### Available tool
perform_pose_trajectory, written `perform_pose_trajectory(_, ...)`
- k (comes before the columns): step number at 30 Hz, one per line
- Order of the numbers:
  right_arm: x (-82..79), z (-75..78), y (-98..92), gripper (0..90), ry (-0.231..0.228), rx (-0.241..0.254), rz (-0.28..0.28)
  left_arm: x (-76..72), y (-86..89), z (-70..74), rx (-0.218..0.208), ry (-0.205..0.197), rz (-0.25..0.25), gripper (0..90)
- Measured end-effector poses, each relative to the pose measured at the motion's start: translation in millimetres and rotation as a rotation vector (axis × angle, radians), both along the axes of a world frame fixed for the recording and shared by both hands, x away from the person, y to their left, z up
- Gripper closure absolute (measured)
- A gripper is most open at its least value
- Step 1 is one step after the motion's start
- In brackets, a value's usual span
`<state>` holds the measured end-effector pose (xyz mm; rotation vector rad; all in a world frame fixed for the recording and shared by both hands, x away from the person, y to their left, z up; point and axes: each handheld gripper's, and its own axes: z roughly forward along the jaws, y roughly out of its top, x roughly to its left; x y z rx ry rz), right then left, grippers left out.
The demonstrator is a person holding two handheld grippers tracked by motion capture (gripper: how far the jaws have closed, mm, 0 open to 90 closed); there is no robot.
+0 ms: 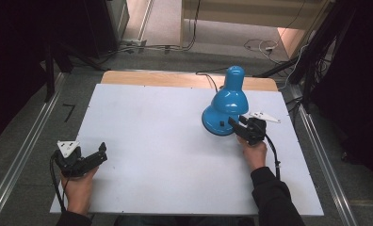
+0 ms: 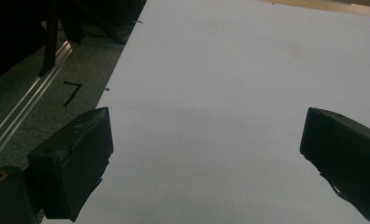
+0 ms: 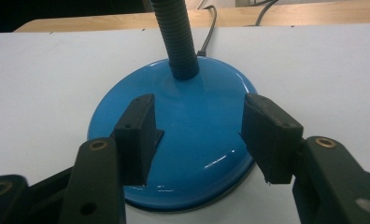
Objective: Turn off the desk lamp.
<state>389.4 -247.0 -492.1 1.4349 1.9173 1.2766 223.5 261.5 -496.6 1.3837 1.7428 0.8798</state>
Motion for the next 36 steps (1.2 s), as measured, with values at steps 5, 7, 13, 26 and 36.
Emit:
perform_pose_trajectory(5,-1.1,3.1,-7.2,38.6,-0.002,0.007,-0.001,0.0,0.1,0.0,0.000,0.001,0.000,3.4)
perform_pose_trajectory(7,-1.3,4.1,-10.4,37.9,-0.003,0.009,-0.004,-0.1,0.3,0.0,0.000,0.002,-0.001,3.4)
perform_pose_trajectory(13,-3.3,6.6,-17.4,36.1,-0.005,0.011,-0.017,-0.4,0.6,-0.1,0.001,0.001,-0.001,3.3)
perform_pose_trajectory(26,-11.4,11.8,-29.6,29.6,-0.001,-0.006,-0.016,-0.9,1.6,0.1,-0.002,0.001,0.001,3.4)
perform_pose_trajectory(36,-17.4,13.4,-41.6,24.1,0.000,-0.015,-0.026,-0.9,1.9,0.1,-0.002,0.002,0.002,3.4)
